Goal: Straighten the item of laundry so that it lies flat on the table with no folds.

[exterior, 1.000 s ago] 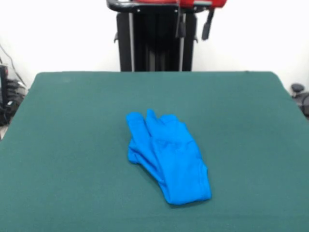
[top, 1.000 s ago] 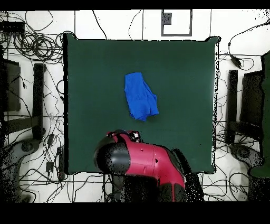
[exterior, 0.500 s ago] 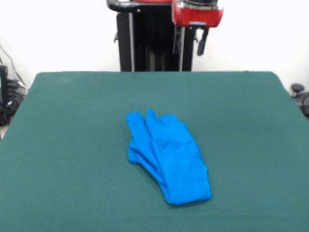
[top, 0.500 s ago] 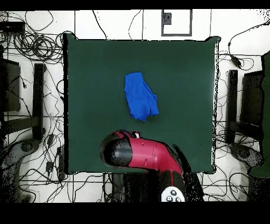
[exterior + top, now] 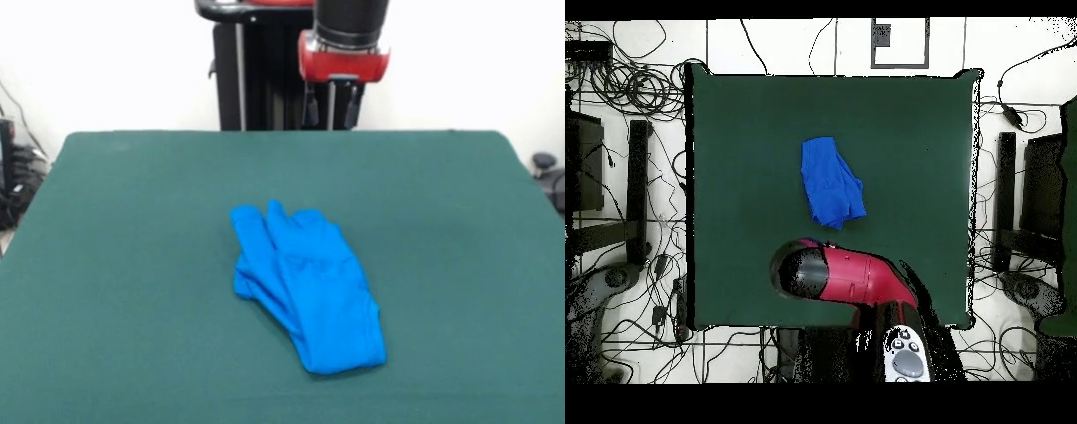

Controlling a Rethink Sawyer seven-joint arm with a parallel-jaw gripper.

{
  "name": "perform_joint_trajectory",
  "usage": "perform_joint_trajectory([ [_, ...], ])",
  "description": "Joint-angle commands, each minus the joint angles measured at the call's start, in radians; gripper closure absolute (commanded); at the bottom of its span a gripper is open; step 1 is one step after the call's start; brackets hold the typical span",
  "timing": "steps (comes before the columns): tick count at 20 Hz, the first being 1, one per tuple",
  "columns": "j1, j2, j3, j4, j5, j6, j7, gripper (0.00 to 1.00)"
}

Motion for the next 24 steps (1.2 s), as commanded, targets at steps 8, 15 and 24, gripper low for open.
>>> perform_joint_trajectory([
  [8, -0.004, 0.117, 0.104, -0.191, 0.033, 0.132, 0.101, 0.0],
  [15, 0.002, 0.193, 0.081, -0.277, 0.013, 0.19, 0.096, 0.0],
  [24, -0.021, 0.275, 0.1, -0.293, 0.012, 0.106, 0.099, 0.0],
])
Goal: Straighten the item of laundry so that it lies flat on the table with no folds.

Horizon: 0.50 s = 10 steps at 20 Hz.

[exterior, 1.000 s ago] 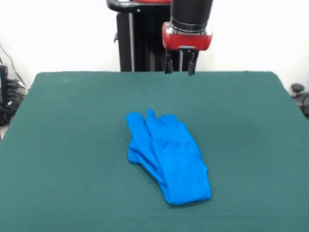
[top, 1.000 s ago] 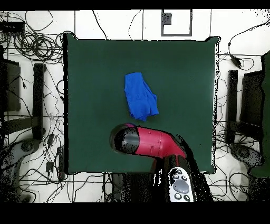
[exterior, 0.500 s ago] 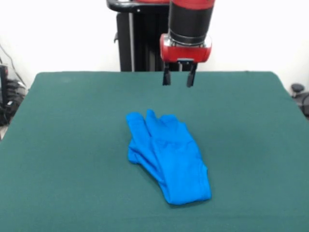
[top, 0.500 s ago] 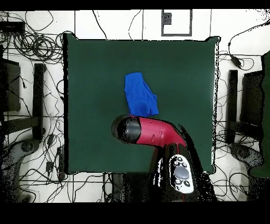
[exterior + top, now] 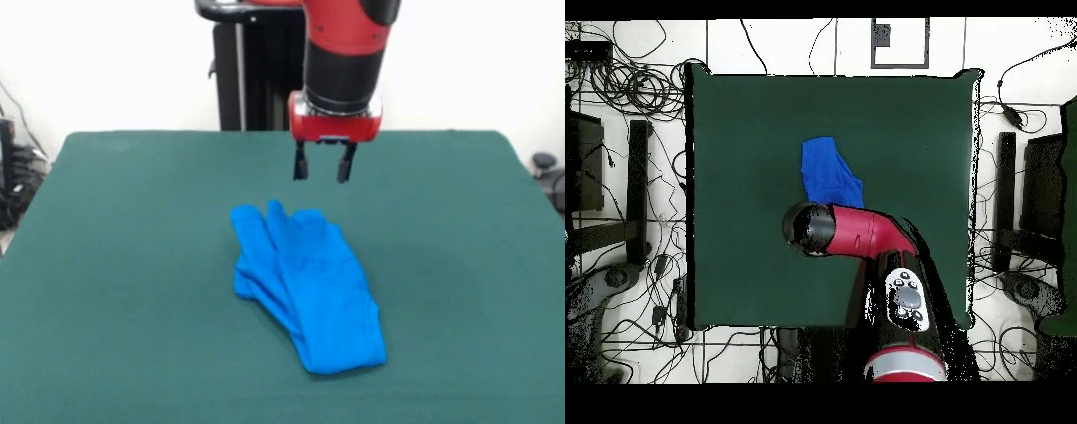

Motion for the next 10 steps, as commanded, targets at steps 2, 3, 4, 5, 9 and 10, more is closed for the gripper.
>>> perform_joint_trajectory([
  [2, -0.034, 0.104, 0.112, -0.065, 0.012, 0.01, 0.08, 0.0],
  [3, -0.041, 0.112, 0.118, -0.069, 0.012, 0.01, 0.073, 0.0],
  [4, -0.042, 0.126, 0.119, -0.073, 0.008, -0.008, 0.074, 0.0],
  [5, -0.043, 0.133, 0.12, -0.076, 0.007, -0.017, 0.075, 0.0],
  [9, -0.039, 0.143, 0.126, -0.069, 0.01, -0.047, 0.092, 0.0],
  [10, -0.036, 0.142, 0.124, -0.061, 0.011, -0.056, 0.102, 0.0],
])
